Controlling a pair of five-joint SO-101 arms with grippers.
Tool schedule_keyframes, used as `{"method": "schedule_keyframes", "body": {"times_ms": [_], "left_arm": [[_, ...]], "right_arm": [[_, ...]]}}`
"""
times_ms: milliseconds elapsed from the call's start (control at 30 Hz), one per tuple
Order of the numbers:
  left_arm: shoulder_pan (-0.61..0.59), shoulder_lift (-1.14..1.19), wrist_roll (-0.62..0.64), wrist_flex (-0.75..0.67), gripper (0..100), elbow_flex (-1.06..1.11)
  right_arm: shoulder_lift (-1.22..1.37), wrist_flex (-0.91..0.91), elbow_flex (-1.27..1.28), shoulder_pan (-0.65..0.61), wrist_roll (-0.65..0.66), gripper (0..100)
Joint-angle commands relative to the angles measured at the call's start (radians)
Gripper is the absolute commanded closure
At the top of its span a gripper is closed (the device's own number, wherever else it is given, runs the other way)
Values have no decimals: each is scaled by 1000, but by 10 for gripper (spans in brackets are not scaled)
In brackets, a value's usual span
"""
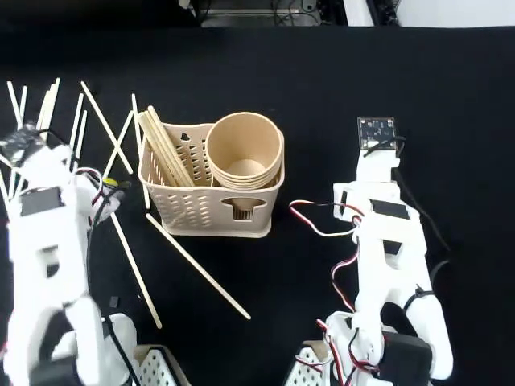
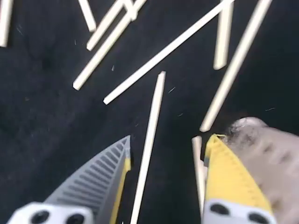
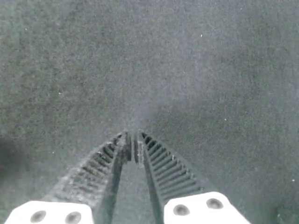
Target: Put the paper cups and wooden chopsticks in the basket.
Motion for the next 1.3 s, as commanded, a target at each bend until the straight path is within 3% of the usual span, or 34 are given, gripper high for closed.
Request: {"method": "schedule_keyframes", "body": {"times_ms": [0,133,333,667,867,1033,1133,1267], "left_arm": [[1,267,-3,-57,748,-84],[2,459,-3,-150,759,-128],[7,534,-12,-176,967,-171],[8,446,-58,-140,971,-168],[12,94,-104,-38,971,-176],[68,-339,-180,-46,971,-185],[159,-582,-218,-149,971,-205],[312,-806,-284,-408,971,-199]], "right_arm": [[-28,-17,-5,-14,11,963],[-28,-17,-5,-14,11,963],[-28,-17,-5,-14,11,963],[-28,-17,-5,-14,11,963],[-28,-17,-5,-14,11,963],[-28,-17,-5,-15,11,963],[-28,-17,-5,-15,11,963],[-28,-17,-5,-15,11,963]]}}
